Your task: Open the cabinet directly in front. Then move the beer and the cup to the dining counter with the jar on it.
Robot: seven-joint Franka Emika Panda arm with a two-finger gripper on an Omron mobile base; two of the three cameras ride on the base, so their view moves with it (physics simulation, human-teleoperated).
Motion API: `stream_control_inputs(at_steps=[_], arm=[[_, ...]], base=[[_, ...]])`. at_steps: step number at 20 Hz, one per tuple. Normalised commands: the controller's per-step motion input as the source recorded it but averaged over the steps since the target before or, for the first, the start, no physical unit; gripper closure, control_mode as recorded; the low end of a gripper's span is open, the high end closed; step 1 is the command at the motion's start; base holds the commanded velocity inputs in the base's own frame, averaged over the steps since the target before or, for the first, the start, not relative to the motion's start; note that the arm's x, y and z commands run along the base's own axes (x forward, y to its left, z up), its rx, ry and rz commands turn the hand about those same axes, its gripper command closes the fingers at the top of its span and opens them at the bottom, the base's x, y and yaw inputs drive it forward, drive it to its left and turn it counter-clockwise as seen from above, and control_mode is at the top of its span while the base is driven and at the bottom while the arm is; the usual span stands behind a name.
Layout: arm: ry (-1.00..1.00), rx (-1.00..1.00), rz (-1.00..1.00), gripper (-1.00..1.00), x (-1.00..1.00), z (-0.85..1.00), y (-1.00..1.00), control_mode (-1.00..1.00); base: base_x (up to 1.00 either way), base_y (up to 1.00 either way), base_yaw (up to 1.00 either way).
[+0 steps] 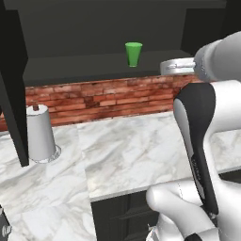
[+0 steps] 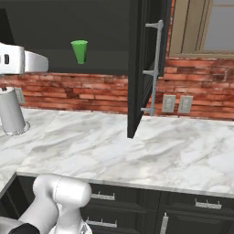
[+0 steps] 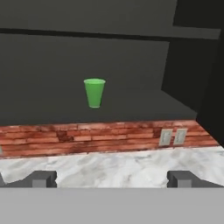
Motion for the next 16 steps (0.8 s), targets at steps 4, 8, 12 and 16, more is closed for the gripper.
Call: stream_control_inputs(at_steps=[4,8,12,16], arm=[[0.00,0.08,0.00,-1.00,0.31,0.05,-0.31,-1.00],[0.01,0.14,0.00,-1.00,0.58,0.17,-0.41,-1.00],[0.00,0.01,0.00,-1.00,0.36,0.00,-0.21,-1.00],[0.01,0.00,0.00,-1.00,0.53,0.00,-0.05,-1.00]], base=[[0.00,0.00,0.00],[0.00,0.00,0.00],[0.00,0.00,0.00],[0.00,0.00,0.00]])
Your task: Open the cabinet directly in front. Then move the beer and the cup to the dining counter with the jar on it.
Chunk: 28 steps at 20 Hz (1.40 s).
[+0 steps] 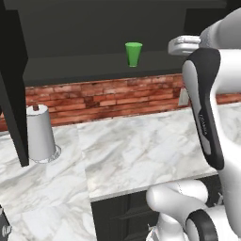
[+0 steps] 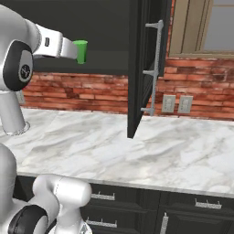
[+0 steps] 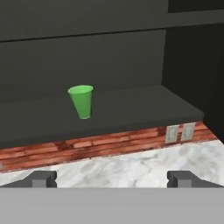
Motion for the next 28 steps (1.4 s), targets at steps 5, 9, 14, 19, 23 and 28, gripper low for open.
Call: stream_control_inputs(at_steps=[5,9,14,19,23,28], arm=[[0.03,0.00,0.00,-1.00,0.60,0.00,0.00,-1.00],[0.00,0.00,0.00,-1.00,0.53,0.00,0.00,-1.00],[0.00,0.00,0.00,-1.00,0.50,-0.05,0.00,-1.00],[-0.01,0.00,0.00,-1.00,0.25,-0.25,0.00,-1.00],[0.00,0.00,0.00,-1.00,0.40,0.00,0.00,-1.00],[0.00,0.00,0.00,-1.00,0.35,0.00,0.00,-1.00]], base=[[0.00,0.00,0.00],[0.00,0.00,0.00],[0.00,0.00,0.00],[0.00,0.00,0.00],[0.00,0.00,0.00],[0.00,0.00,0.00]])
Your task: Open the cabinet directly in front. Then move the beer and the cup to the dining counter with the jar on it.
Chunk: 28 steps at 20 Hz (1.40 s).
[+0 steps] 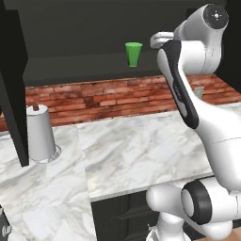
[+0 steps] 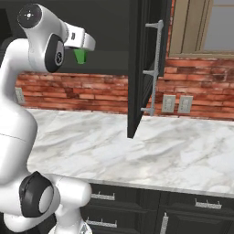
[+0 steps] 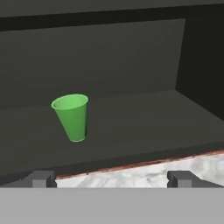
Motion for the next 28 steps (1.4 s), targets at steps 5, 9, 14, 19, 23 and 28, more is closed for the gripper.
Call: stream_control_inputs(at_steps=[5,9,14,19,23,28], arm=[[0.00,0.04,0.00,-1.00,0.17,0.00,0.04,-1.00],[0.00,0.07,0.00,-1.00,0.09,0.00,0.17,-1.00],[0.00,0.04,0.00,-1.00,0.01,0.00,0.11,-1.00],[0.00,0.08,0.00,-1.00,0.00,-0.05,0.00,-1.00],[0.00,0.09,0.02,-1.00,0.00,-0.02,0.00,-1.00],[0.00,0.00,0.01,-1.00,0.00,0.00,0.00,-1.00]], base=[[0.00,0.00,0.00],[0.00,0.00,0.00],[0.00,0.00,0.00],[0.00,0.00,0.00],[0.00,0.00,0.00],[0.00,0.00,0.00]])
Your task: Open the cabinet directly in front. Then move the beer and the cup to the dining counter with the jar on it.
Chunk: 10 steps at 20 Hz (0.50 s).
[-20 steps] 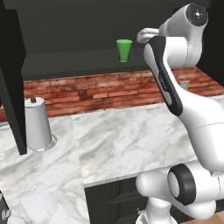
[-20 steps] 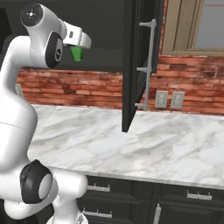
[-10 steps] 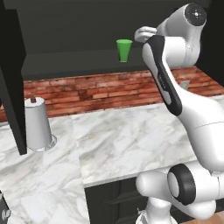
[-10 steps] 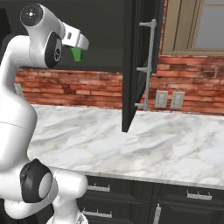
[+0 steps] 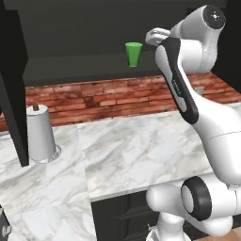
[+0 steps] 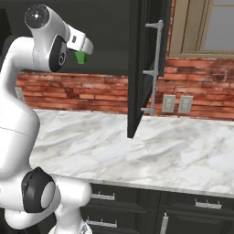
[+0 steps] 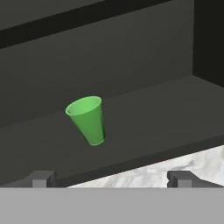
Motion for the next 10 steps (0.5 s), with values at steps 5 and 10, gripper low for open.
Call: stream_control_inputs(at_steps=[5,10], arm=[[0.00,0.00,0.00,-1.00,0.16,0.00,0.00,-1.00],[0.00,0.00,0.00,-1.00,0.28,0.00,0.00,-1.00]], base=[[0.00,0.00,0.00],[0.00,0.00,0.00]])
